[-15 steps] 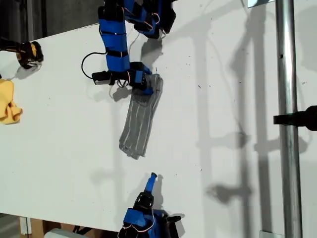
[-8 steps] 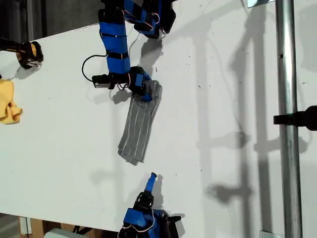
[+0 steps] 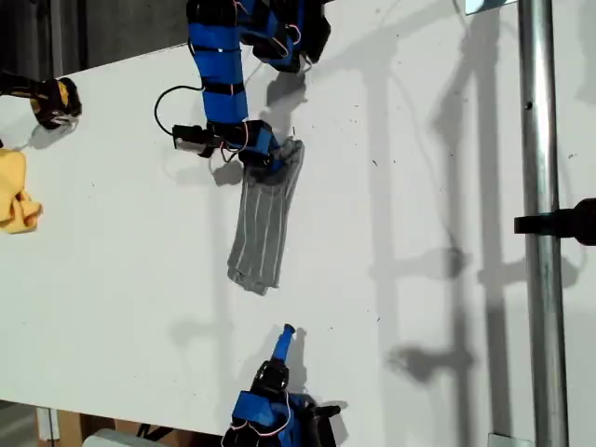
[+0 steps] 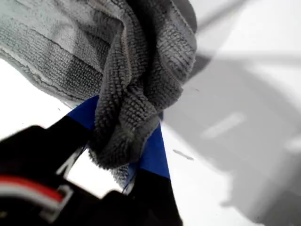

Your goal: Grasp corners of a towel and fold twice.

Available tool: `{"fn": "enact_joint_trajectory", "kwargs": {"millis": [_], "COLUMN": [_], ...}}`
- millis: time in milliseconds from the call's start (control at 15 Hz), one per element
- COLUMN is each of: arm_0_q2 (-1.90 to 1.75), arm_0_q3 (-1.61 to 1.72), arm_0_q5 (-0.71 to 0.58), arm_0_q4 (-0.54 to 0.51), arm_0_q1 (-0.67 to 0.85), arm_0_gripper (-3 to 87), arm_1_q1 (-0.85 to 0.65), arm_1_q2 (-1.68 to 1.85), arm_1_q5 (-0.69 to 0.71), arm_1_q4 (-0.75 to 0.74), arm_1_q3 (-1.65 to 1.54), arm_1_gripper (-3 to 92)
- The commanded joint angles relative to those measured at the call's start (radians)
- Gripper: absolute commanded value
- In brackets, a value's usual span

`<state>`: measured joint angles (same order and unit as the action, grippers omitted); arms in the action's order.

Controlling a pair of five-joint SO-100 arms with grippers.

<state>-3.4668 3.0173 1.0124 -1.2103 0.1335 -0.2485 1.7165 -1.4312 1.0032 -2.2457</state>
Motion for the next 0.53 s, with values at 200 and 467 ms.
{"fn": "enact_joint_trajectory", "kwargs": {"millis": [200, 467], "arm_0_q2": [-0.006, -0.006], "arm_0_q3": [-0.02, -0.023], "arm_0_q5": [0.003, -0.005], "arm_0_q4": [-0.006, -0.005], "arm_0_q1": [-0.008, -0.003], "arm_0_gripper": [22.2, 21.9], "arm_1_q1": [0.061, 0.115], "arm_1_q2": [0.775, 0.907], "arm_1_q5": [-0.176, -0.25], "arm_1_q4": [0.298, 0.38], "arm_1_q3": [-0.207, -0.219], "arm_1_gripper": [0.0, 0.0]}}
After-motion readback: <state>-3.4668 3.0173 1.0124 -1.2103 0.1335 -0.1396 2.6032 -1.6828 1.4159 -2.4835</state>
